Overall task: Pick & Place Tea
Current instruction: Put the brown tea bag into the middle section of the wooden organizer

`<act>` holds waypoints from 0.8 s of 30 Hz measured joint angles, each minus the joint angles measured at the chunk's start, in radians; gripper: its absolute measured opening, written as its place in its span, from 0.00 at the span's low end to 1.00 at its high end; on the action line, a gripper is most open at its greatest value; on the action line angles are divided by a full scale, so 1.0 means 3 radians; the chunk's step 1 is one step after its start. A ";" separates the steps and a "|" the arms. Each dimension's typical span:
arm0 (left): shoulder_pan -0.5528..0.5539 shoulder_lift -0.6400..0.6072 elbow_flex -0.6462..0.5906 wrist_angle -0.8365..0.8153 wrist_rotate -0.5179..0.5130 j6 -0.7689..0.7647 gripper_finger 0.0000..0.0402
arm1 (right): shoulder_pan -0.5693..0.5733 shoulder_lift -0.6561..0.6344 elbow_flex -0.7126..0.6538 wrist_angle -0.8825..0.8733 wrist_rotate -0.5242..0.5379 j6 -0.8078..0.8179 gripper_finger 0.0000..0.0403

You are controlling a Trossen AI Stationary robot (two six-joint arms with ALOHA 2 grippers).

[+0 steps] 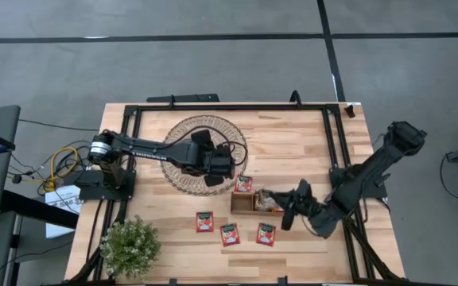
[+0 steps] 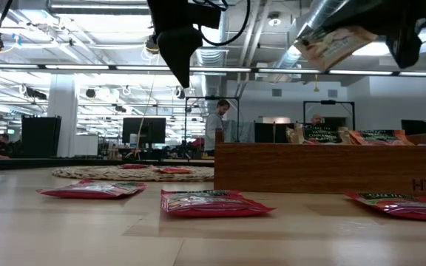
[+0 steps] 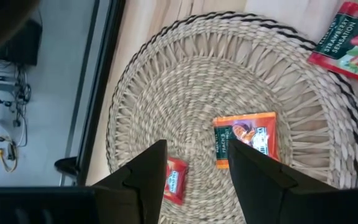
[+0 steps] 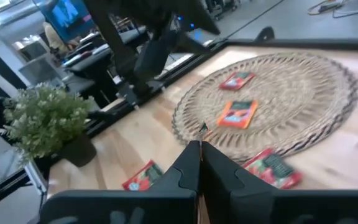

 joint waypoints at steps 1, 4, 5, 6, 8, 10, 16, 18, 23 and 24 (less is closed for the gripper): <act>-0.0016 0.0000 0.0000 0.0000 -0.0001 0.0000 0.40 | 0.0011 0.0102 0.0000 0.0112 0.0001 0.0002 0.00; -0.0062 0.0000 0.0000 -0.0001 0.0005 0.0000 0.40 | 0.0017 0.0392 0.0000 0.0302 0.0049 0.0115 0.00; -0.0081 0.0000 0.0000 -0.0001 0.0026 -0.0001 0.40 | 0.0016 0.0475 0.0000 0.0337 0.0101 0.0203 0.00; -0.0100 0.0000 0.0000 -0.0001 0.0048 -0.0002 0.40 | 0.0016 0.0547 0.0000 0.0342 0.0146 0.0299 0.00; -0.0136 0.0000 0.0000 -0.0003 0.0089 -0.0025 0.40 | 0.0019 0.0676 0.0000 0.0328 0.0261 0.0469 0.00; -0.0167 0.0000 0.0000 -0.0003 0.0128 -0.0057 0.40 | 0.0019 0.0776 -0.0001 0.0324 0.0349 0.0594 0.00; -0.0251 0.0000 -0.0001 -0.0003 0.0141 -0.0078 0.40 | 0.0017 0.1033 0.0000 0.0428 0.0388 0.0790 0.00; -0.0260 0.0000 -0.0001 -0.0005 0.0142 -0.0085 0.40 | 0.0019 0.1104 0.0001 0.0449 0.0414 0.0821 0.00; -0.0272 0.0000 -0.0003 -0.0005 0.0142 -0.0089 0.40 | 0.0018 0.1224 0.0003 0.0480 0.0592 0.0846 0.00; -0.0272 0.0000 -0.0003 -0.0005 0.0142 -0.0089 0.40 | 0.0019 0.1243 0.0003 0.0478 0.0603 0.0846 0.00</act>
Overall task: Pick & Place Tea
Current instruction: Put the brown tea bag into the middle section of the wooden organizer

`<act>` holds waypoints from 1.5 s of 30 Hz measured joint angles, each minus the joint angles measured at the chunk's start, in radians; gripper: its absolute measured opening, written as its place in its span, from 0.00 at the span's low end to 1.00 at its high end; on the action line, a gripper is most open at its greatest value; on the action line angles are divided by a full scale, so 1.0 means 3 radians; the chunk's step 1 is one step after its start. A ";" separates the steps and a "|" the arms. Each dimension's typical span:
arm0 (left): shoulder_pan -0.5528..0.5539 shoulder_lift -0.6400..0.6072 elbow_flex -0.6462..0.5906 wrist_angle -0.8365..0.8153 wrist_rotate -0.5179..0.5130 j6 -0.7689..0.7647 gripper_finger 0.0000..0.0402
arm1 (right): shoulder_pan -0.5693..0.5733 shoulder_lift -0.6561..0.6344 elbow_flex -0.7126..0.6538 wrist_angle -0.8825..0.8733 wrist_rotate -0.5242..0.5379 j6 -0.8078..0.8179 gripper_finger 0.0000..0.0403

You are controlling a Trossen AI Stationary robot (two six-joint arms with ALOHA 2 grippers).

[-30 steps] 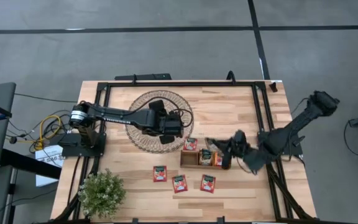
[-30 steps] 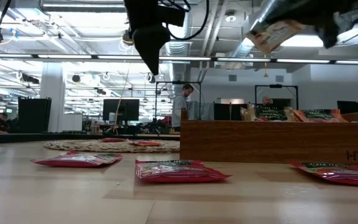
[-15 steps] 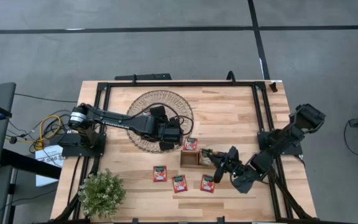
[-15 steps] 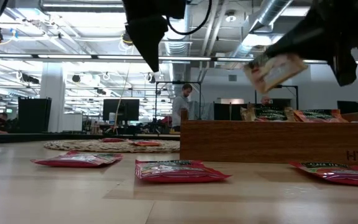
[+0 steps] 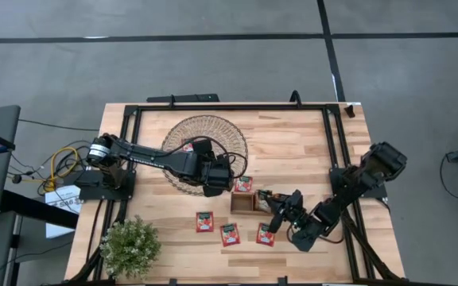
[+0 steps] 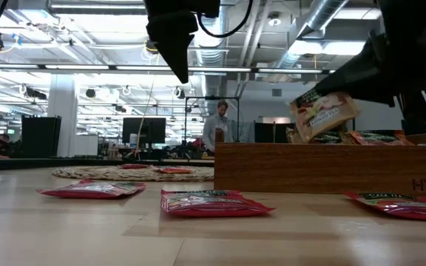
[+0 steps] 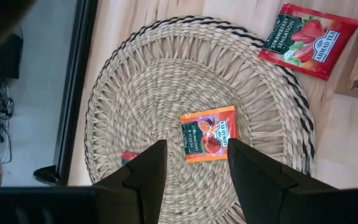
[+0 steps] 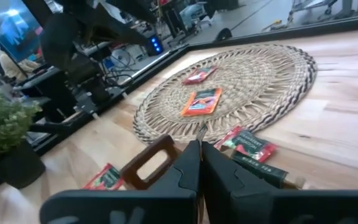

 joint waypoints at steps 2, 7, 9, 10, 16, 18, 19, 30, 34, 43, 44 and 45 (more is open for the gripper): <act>0.0000 0.0000 -0.0001 0.0000 0.0000 0.0000 0.40 | -0.0003 0.0034 0.0000 0.0005 -0.0003 0.0000 0.00; 0.0000 0.0000 -0.0001 0.0000 0.0000 0.0000 0.40 | -0.0030 0.0047 0.0001 -0.0099 -0.0005 -0.0003 0.00; 0.0000 0.0000 -0.0001 0.0000 0.0000 0.0002 0.40 | -0.0055 0.0047 0.0001 -0.0137 -0.0005 -0.0001 0.00; 0.0000 0.0000 -0.0001 0.0000 0.0000 0.0004 0.40 | -0.0072 0.0047 0.0001 -0.0146 -0.0005 -0.0001 0.00; 0.0000 0.0000 -0.0001 -0.0001 0.0000 0.0015 0.40 | -0.0174 0.0047 0.0001 -0.0153 -0.0019 -0.0003 0.00; 0.0000 0.0000 -0.0001 -0.0003 0.0000 0.0021 0.40 | -0.0196 0.0047 0.0001 -0.0153 -0.0029 -0.0002 0.00; 0.0000 0.0000 -0.0001 -0.0004 0.0000 0.0022 0.40 | -0.0206 0.0047 0.0001 -0.0153 -0.0031 -0.0003 0.00; 0.0000 0.0000 -0.0001 -0.0015 0.0000 0.0038 0.40 | -0.0198 0.0047 0.0001 -0.0156 -0.0042 -0.0084 0.00; 0.0000 -0.0001 -0.0001 -0.0014 0.0000 0.0038 0.40 | -0.0200 0.0045 0.0001 -0.0156 -0.0042 -0.0090 0.00; 0.0000 -0.0001 -0.0001 -0.0014 0.0000 0.0039 0.40 | -0.0200 0.0044 0.0001 -0.0154 -0.0042 -0.0092 0.15; 0.0000 -0.0001 -0.0001 -0.0013 0.0000 0.0039 0.40 | -0.0200 0.0044 0.0001 -0.0154 -0.0042 -0.0092 0.18; 0.0000 -0.0001 -0.0001 -0.0013 0.0000 0.0039 0.40 | -0.0200 0.0044 0.0001 -0.0154 -0.0042 -0.0091 0.19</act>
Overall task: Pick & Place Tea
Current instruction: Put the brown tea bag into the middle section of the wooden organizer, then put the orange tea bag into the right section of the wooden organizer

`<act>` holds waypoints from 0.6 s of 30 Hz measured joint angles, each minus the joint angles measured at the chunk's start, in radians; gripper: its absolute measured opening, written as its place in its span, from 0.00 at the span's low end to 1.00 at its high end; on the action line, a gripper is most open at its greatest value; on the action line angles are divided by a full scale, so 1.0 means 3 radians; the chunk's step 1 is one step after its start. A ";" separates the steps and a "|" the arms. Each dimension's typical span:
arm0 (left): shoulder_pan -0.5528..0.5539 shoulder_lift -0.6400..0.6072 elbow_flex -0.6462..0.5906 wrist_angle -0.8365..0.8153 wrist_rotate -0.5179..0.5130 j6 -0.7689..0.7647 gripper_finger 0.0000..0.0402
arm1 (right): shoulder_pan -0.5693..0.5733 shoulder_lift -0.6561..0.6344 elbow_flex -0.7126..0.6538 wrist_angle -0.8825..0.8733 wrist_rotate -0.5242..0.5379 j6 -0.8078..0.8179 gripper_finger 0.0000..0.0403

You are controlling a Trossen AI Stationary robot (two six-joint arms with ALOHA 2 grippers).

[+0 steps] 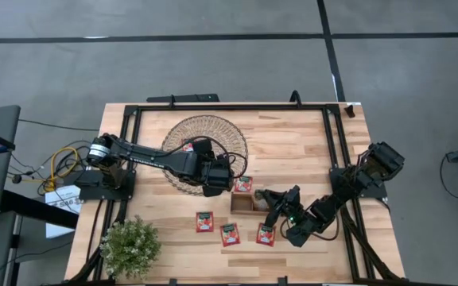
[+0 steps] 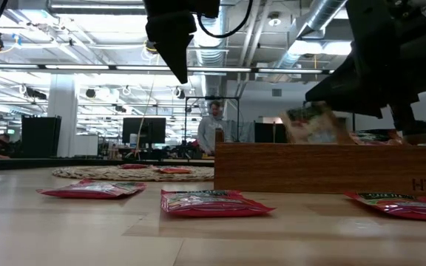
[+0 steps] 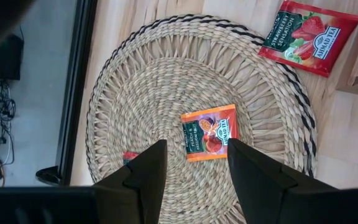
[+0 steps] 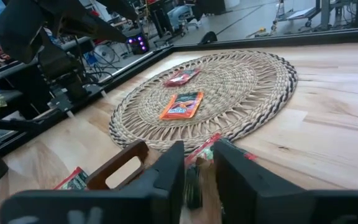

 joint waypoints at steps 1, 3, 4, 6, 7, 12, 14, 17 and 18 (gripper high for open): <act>0.0000 0.0000 0.0000 0.0000 0.0000 0.0000 0.40 | 0.0000 -0.0001 0.0000 0.0000 0.0000 0.0000 0.21; 0.0000 0.0000 0.0000 0.0000 0.0000 -0.0001 0.40 | 0.0000 -0.0001 0.0000 0.0000 0.0000 0.0000 0.23; 0.0000 0.0000 0.0000 0.0000 0.0000 -0.0001 0.40 | 0.0000 -0.0002 0.0000 0.0001 0.0000 0.0000 0.24; 0.0000 0.0000 0.0000 0.0000 0.0000 -0.0001 0.40 | 0.0000 -0.0002 0.0000 0.0001 0.0000 -0.0001 0.24; 0.0000 0.0000 0.0000 0.0000 0.0000 -0.0001 0.40 | 0.0000 -0.0003 0.0000 0.0003 0.0000 -0.0001 0.24; 0.0000 0.0000 0.0000 0.0001 0.0001 -0.0003 0.40 | 0.0000 -0.0080 0.0000 0.0001 0.0000 -0.0085 0.24; 0.0000 0.0000 0.0000 0.0000 0.0001 -0.0003 0.40 | 0.0000 -0.0160 0.0000 0.0003 -0.0001 -0.0207 0.23; 0.0000 0.0000 0.0000 0.0000 0.0001 -0.0003 0.40 | 0.0000 -0.0334 0.0000 0.0001 -0.0001 -0.0443 0.23; 0.0000 0.0000 0.0000 0.0000 0.0001 -0.0004 0.40 | 0.0000 -0.0414 0.0000 0.0001 -0.0001 -0.0550 0.22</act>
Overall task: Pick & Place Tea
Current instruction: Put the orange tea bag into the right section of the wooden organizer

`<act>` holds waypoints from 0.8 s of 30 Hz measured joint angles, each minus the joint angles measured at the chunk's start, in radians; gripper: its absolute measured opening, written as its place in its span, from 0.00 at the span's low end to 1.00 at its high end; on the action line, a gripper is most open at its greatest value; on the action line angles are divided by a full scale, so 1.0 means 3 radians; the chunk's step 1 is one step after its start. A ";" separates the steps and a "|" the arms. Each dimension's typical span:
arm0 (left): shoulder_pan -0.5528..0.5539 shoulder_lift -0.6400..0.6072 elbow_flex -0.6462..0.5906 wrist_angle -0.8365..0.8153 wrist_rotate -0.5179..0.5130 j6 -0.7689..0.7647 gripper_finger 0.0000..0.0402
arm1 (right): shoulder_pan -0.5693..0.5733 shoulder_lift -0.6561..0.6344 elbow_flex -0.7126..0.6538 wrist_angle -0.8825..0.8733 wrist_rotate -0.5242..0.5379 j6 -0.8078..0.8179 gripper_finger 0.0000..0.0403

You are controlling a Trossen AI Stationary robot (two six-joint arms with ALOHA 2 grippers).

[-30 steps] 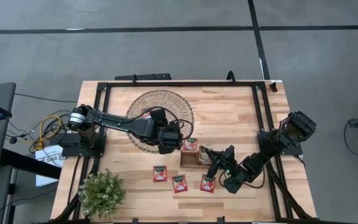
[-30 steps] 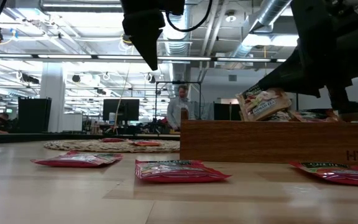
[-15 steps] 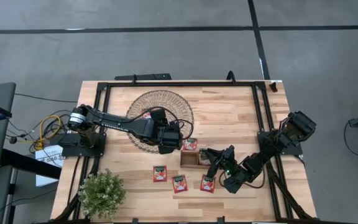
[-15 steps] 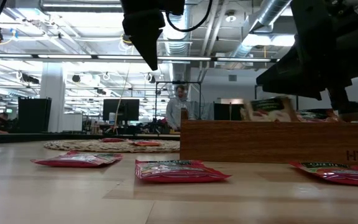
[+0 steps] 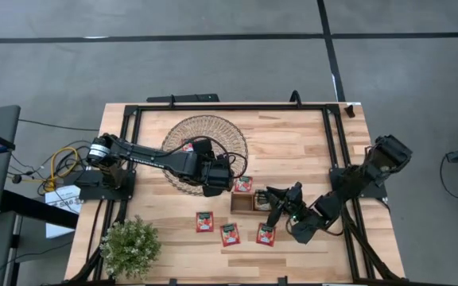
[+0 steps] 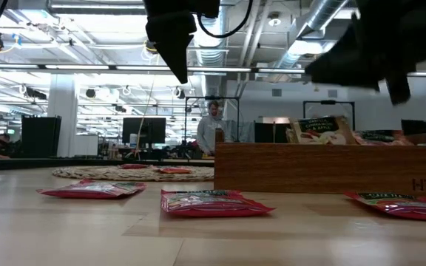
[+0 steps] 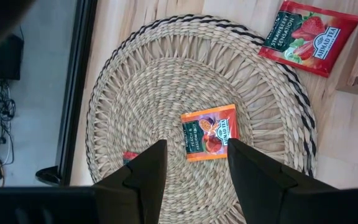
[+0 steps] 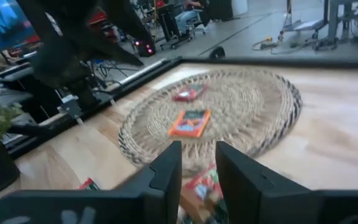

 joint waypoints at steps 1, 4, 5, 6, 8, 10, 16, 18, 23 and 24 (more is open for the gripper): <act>-0.0001 0.0000 0.0000 0.0000 0.0000 0.0000 0.40 | 0.0000 -0.0091 0.0000 0.0001 0.0001 -0.0115 0.22; -0.0005 0.0000 0.0000 0.0001 0.0079 0.0000 0.40 | 0.0000 -0.0367 0.0000 0.0000 0.0004 -0.0546 0.20; -0.0006 0.0000 0.0000 0.0000 0.0131 0.0000 0.40 | 0.0000 -0.0468 0.0000 0.0001 0.0004 -0.0701 0.20; -0.0006 0.0000 0.0000 0.0001 0.0185 -0.0001 0.40 | 0.0000 -0.0574 0.0000 -0.0001 0.0010 -0.0851 0.19; -0.0008 0.0000 0.0000 0.0001 0.0258 -0.0003 0.40 | 0.0000 -0.0781 0.0000 -0.0006 0.0018 -0.1141 0.18; -0.0008 0.0000 0.0000 0.0009 0.0299 -0.0003 0.40 | -0.0004 -0.0990 0.0000 -0.0019 0.0036 -0.1406 0.16; 0.0004 0.0000 0.0000 0.0118 0.0307 0.0001 0.40 | -0.0008 -0.1639 0.0000 -0.0518 0.0113 -0.1797 0.11; 0.0016 0.0000 0.0000 0.0185 0.0309 0.0073 0.40 | 0.0013 -0.1866 0.0000 -0.0853 0.0111 -0.1728 0.09; 0.0071 0.0000 0.0000 0.0386 0.0317 0.0263 0.40 | 0.0183 -0.2382 0.0000 -0.1899 0.0086 -0.1182 0.01; 0.0094 0.0000 0.0000 0.0410 0.0317 0.0265 0.40 | 0.0232 -0.2463 0.0000 -0.2101 0.0088 -0.1029 0.01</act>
